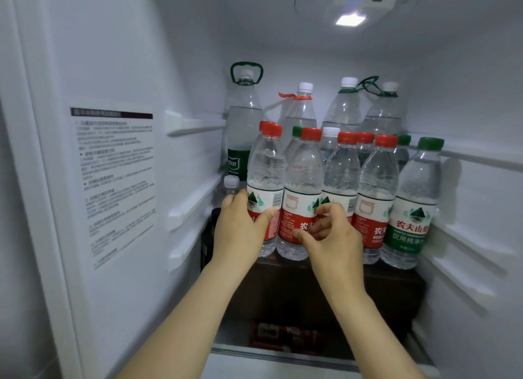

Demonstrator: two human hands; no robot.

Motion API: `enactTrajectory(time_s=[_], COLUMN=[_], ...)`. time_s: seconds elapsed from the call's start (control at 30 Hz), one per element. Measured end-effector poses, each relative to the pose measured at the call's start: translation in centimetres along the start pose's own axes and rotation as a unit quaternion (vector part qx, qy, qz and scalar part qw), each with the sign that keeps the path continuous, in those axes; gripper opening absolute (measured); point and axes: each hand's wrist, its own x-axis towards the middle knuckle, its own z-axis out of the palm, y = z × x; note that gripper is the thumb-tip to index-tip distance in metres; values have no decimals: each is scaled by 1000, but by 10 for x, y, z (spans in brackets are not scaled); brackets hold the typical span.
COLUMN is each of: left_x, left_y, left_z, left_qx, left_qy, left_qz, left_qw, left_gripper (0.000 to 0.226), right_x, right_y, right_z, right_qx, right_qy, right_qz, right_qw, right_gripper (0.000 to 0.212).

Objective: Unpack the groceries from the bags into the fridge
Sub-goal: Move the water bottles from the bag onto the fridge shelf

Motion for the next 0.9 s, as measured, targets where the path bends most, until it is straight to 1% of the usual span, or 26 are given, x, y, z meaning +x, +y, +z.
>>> enactTrajectory(time_s=[0.3,0.5,0.67,0.83,0.9], left_x=[6,5,-5,-29,-41], left_y=[-3,-4,-8,-8,-5], left_z=[7,11,13,11,7], left_qx=[28,28,-50,-78,-89], left_qy=[-4,-2,-5,28,37], left_qz=[-2,-8,-36,-50,-39], left_qw=[1000,1000,998,995,995], left_gripper=[47,51,52,56,53], right_x=[0,0,-7,-22,-32], right_y=[3,2,3,4,6], right_z=[7,3,-10,-29,-34], right_qx=[0,-2,41,88,96], right_qy=[0,-17,-47,-42,-52], right_qz=[10,11,32,46,49], right_qw=[1000,1000,998,994,993], right_gripper=[35,35,36,24,22])
